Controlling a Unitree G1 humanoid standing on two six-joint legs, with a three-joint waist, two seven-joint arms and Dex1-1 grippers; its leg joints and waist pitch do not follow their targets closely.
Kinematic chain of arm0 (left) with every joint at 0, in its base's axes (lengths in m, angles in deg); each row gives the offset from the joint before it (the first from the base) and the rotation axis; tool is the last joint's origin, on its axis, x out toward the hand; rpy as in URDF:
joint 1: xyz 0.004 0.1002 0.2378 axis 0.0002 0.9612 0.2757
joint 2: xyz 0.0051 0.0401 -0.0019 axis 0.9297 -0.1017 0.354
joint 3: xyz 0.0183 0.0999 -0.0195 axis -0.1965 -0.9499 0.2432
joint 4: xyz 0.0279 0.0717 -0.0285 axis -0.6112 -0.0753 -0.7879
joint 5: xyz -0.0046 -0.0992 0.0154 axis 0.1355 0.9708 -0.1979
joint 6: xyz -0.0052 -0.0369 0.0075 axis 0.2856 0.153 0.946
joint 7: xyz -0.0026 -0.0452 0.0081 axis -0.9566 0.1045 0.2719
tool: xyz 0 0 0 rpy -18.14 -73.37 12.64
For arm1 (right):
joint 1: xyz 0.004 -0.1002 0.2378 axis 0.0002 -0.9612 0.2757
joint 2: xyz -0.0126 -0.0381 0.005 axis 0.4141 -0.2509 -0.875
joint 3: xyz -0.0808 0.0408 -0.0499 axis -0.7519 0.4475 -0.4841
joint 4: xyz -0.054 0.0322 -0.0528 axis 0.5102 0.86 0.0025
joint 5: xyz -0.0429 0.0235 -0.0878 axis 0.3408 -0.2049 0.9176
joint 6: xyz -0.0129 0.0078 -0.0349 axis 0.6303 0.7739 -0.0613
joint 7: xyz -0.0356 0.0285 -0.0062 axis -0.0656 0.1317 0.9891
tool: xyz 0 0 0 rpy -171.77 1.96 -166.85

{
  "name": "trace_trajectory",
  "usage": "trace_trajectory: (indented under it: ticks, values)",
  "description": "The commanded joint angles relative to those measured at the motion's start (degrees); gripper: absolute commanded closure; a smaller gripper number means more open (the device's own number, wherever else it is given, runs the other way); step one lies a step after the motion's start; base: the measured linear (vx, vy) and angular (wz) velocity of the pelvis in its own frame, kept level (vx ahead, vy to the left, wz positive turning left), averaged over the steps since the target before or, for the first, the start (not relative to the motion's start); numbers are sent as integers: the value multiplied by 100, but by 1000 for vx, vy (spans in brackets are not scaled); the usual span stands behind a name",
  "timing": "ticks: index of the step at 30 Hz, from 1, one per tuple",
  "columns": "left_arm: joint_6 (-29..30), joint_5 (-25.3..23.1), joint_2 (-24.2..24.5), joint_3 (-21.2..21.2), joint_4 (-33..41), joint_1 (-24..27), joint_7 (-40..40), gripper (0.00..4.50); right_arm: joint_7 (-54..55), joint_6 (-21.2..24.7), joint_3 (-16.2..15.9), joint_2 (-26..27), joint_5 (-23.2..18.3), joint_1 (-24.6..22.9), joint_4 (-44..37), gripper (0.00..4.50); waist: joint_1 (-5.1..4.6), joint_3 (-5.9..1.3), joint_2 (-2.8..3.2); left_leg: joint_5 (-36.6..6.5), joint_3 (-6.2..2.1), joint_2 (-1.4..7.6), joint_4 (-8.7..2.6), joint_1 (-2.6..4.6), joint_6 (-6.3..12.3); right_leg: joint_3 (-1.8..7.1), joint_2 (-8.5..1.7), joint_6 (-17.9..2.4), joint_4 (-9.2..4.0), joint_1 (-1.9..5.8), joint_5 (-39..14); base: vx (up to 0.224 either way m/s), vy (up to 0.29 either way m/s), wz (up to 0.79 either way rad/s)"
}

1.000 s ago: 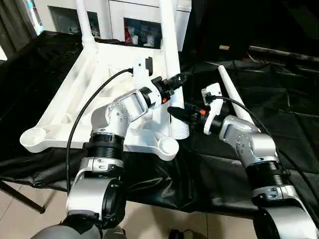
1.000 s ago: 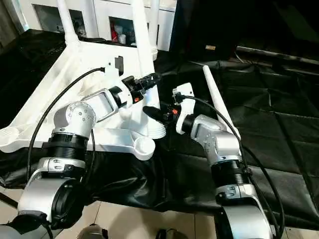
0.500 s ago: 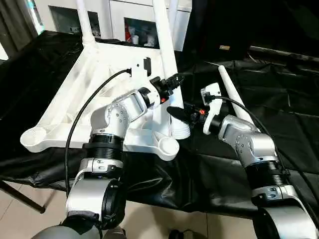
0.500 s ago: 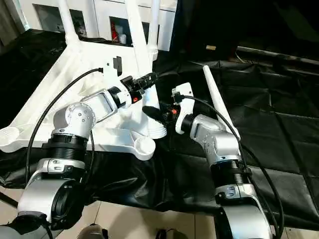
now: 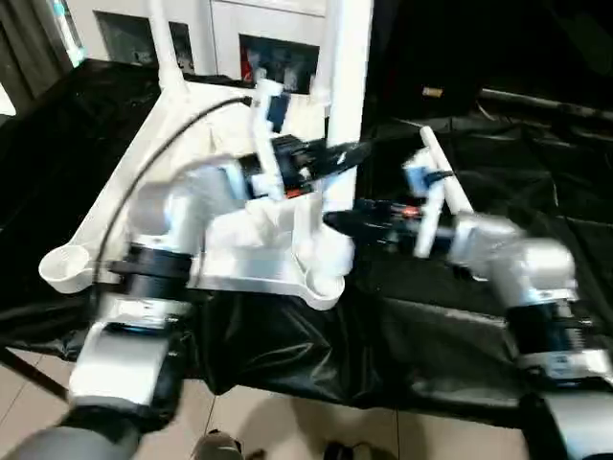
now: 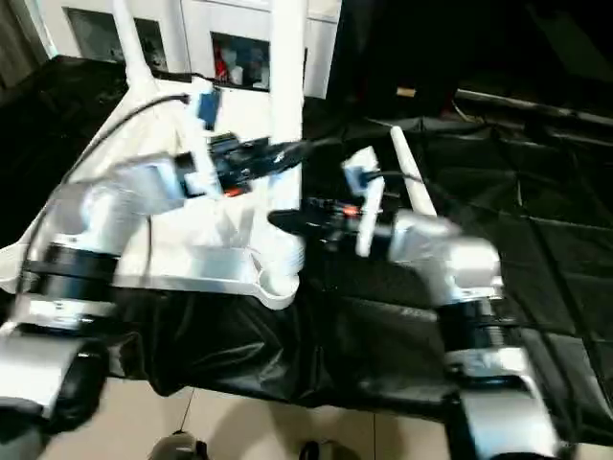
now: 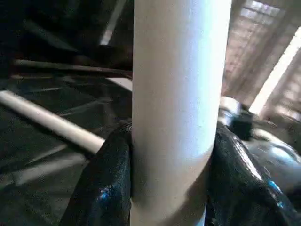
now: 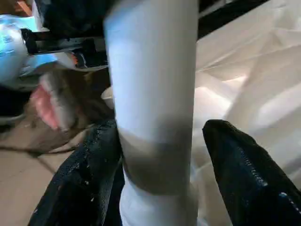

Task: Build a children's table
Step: Pick table leg

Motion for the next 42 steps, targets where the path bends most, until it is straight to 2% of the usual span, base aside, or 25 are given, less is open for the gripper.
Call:
trace_trajectory:
  ticks: [1,2,3,5,6,9,13,14,16,18,19,20,21,24,25,27,29,30,33,36,38,42]
  values:
    - [58,199,35,-215,297,28,-392,261,-135,80,-98,-130,-45,-43,-142,148,13,-515,9,-521,53,17,-340,21,202,291,-352,-877,-373,487,-1171,0,0,0]
    - [42,227,38,-241,294,-1,-522,261,-186,161,-158,-152,-73,-65,-178,148,16,-519,20,-545,51,22,-340,24,179,291,-351,-889,-364,487,-1183,0,0,0]
    - [30,232,13,-223,269,-21,-519,261,-184,185,-172,-147,-81,-72,-184,148,6,-511,7,-554,56,10,-339,12,169,291,-340,-866,-376,490,-1217,0,0,0]
    - [0,291,-99,-108,181,-75,-482,261,-168,233,-313,-142,-14,-122,-215,182,11,-516,13,-575,54,9,-334,13,127,290,-346,-820,-388,494,-1324,0,0,0]
    - [-15,297,-126,-84,158,-88,-488,261,-160,253,-365,-141,12,-148,-239,182,12,-512,6,-575,56,4,-332,6,123,288,-342,-798,-399,495,-1348,0,0,0]
    - [-45,279,-163,-100,142,-92,-499,261,-166,302,-399,-138,5,-186,-286,222,18,-519,-5,-556,49,9,-335,6,101,284,-344,-756,-395,497,-1384,0,0,0]
    - [-127,252,-158,-106,106,-83,-448,261,-71,285,-348,-127,-17,-154,-283,238,17,-518,-6,-580,47,5,-335,3,92,281,-340,-675,-409,490,-1499,0,0,0]
    - [-165,188,-193,-38,32,-106,-250,262,60,234,-285,-81,5,-113,-247,242,16,-520,-5,-590,50,2,-331,5,87,280,-341,-654,-416,488,-1535,0,0,0]
    - [-199,85,-284,110,-173,-201,138,193,268,120,-197,-3,41,-69,-203,247,8,-520,-12,-578,60,-12,-320,1,80,279,-324,-627,-425,477,-1539,0,0,0]
    - [-182,87,-428,413,-486,-354,697,193,639,11,-78,137,118,-8,-123,249,2,-526,-10,-573,52,-6,-317,1,41,275,-325,-629,-417,468,-1551,0,0,0]
    - [-236,52,-461,471,-514,-357,847,172,830,-80,-53,206,195,7,-97,253,-1,-522,-18,-600,56,-18,-314,6,39,265,-322,-608,-432,465,-1620,0,0,0]
    - [-334,-67,-487,448,-479,-324,1020,172,1030,-149,-33,272,274,24,-60,253,4,-529,-32,-587,53,-17,-316,5,30,265,-328,-577,-434,471,-1668,0,0,0]
    - [-404,-285,-565,426,-501,-307,1476,150,1303,-262,-7,364,382,45,1,254,-2,-527,-37,-561,43,1,-329,2,19,268,-335,-562,-425,470,-1641,0,0,0]
    - [-453,-514,-736,458,-587,-304,2165,144,1667,-388,25,479,518,84,106,255,-8,-537,-35,-497,47,0,-323,-2,33,275,-326,-540,-406,477,-1490,0,0,0]
    - [-456,-554,-796,452,-561,-276,2297,123,1744,-426,8,499,570,92,127,255,-13,-537,-42,-482,45,6,-323,-9,34,276,-327,-544,-402,478,-1445,0,0,0]
    - [-504,-676,-902,394,-491,-211,2526,113,1893,-475,-13,546,628,101,149,256,-5,-539,-47,-440,52,-8,-318,-13,78,279,-325,-545,-402,485,-1389,0,0,0]
    - [-565,-805,-1106,344,-442,-155,2914,113,2057,-498,-46,611,704,116,171,256,-9,-545,-69,-407,53,-7,-314,-18,119,278,-322,-541,-394,491,-1322,0,0,0]
    - [-568,-802,-1128,351,-443,-153,2950,113,2067,-500,-48,616,710,116,171,256,-2,-545,-59,-389,53,-7,-314,-14,140,279,-327,-563,-399,489,-1276,0,0,0]
    - [-684,-837,-1367,457,-473,-160,3448,145,2199,-519,-52,670,753,134,180,257,-7,-549,-68,-376,53,-11,-307,-29,189,281,-322,-636,-378,500,-1135,0,0,0]
    - [-750,-874,-1419,510,-491,-190,3618,165,2248,-517,-40,678,763,150,187,257,-5,-541,-64,-438,57,-11,-311,-14,214,279,-322,-593,-406,486,-1257,0,0,0]
    - [-745,-876,-1410,542,-487,-219,3643,186,2250,-499,-30,666,762,160,177,257,-17,-536,-85,-470,61,-21,-310,-23,210,274,-317,-521,-423,493,-1384,0,0,0]
    - [-745,-842,-1397,602,-445,-233,3675,209,2182,-506,-64,607,764,172,157,257,-19,-533,-74,-502,59,-21,-309,-10,218,268,-316,-435,-443,473,-1543,0,0,0]
